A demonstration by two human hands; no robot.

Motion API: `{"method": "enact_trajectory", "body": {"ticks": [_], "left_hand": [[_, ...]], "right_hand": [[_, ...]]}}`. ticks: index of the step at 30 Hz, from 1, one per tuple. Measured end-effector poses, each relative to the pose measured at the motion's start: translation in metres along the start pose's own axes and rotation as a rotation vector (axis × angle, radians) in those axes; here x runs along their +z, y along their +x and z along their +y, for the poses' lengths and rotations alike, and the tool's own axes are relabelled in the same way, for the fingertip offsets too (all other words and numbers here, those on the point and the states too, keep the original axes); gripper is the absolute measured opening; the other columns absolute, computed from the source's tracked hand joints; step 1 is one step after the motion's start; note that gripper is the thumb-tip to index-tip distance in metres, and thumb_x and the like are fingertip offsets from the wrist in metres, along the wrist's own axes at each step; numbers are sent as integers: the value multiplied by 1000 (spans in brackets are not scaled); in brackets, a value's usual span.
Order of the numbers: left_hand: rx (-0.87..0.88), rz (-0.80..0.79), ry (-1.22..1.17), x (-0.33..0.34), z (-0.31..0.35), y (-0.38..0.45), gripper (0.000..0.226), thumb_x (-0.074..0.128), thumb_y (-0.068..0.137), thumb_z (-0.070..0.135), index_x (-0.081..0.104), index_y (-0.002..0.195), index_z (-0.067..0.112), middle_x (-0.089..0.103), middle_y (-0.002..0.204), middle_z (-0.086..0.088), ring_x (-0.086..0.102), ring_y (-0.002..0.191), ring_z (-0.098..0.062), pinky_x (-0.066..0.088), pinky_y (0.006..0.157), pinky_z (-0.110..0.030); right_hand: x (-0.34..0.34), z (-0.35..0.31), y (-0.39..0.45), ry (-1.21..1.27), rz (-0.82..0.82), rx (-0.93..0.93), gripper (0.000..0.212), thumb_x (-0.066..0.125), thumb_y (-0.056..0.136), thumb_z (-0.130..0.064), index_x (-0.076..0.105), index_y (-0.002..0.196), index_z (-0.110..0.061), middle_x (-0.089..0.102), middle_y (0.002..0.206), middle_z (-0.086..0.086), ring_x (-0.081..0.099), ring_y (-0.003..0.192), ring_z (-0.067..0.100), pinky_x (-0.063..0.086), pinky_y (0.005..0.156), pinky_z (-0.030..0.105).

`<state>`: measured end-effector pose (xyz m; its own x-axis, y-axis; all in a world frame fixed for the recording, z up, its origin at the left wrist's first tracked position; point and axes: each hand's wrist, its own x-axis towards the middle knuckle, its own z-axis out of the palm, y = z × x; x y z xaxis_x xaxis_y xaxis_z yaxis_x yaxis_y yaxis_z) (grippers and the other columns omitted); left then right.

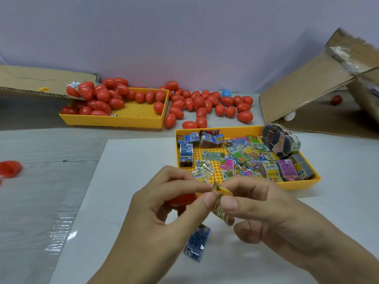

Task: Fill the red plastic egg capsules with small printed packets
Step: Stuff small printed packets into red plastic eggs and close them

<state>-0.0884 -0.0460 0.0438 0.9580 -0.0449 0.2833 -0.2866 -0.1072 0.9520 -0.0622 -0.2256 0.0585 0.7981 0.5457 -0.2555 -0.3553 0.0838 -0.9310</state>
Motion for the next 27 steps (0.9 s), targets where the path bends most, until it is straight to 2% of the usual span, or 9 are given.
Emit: {"method": "enact_trajectory", "body": {"ticks": [4,9,12,15,18,22,27], "left_hand": [[-24,1,-2,-2,0,1,17,73,68,43,81,78,31,63,89,2,64,73,-14,48,62,-18],[-102,-15,-96,-5,-1,3,20,77,61,39,79,68,20,65,85,3,62,70,-9,46,61,-16],[-208,-23,-245,-7,-1,4,21,77,55,34,75,62,14,65,82,1,55,60,-11,44,55,-19],[-344,-62,-420,-7,1,6,22,76,49,26,70,58,6,65,83,-3,51,60,-19,43,50,-21],[-447,-89,-547,-5,2,6,19,74,46,21,67,53,5,65,83,-5,58,61,-15,43,46,-22],[-507,-128,-609,-3,-1,8,18,70,47,21,63,52,5,64,91,-16,55,75,-33,42,45,-26],[-485,-99,-577,-2,-7,10,17,70,44,22,65,50,7,66,85,-4,57,64,-18,44,46,-24]], "right_hand": [[1,0,1,-86,17,-15,20,83,60,-31,77,76,-20,63,61,-5,50,50,2,33,40,18],[2,1,1,-64,27,-15,20,84,58,-30,75,71,-19,61,59,-3,48,46,2,32,39,17],[2,1,1,-20,56,-25,22,83,57,-32,74,71,-18,60,60,-3,49,45,3,33,39,17],[1,1,1,7,38,-30,32,88,56,-36,75,78,-16,60,67,-2,54,55,8,35,40,18],[-1,1,1,49,2,-17,48,93,51,-42,77,86,-14,63,74,0,55,59,10,36,41,19],[-4,1,1,43,-31,-11,52,93,52,-42,78,95,-17,66,81,0,56,61,9,37,43,18],[-1,0,1,-50,48,-101,35,79,65,-33,77,98,-22,70,84,-1,57,59,10,37,41,19]]}}
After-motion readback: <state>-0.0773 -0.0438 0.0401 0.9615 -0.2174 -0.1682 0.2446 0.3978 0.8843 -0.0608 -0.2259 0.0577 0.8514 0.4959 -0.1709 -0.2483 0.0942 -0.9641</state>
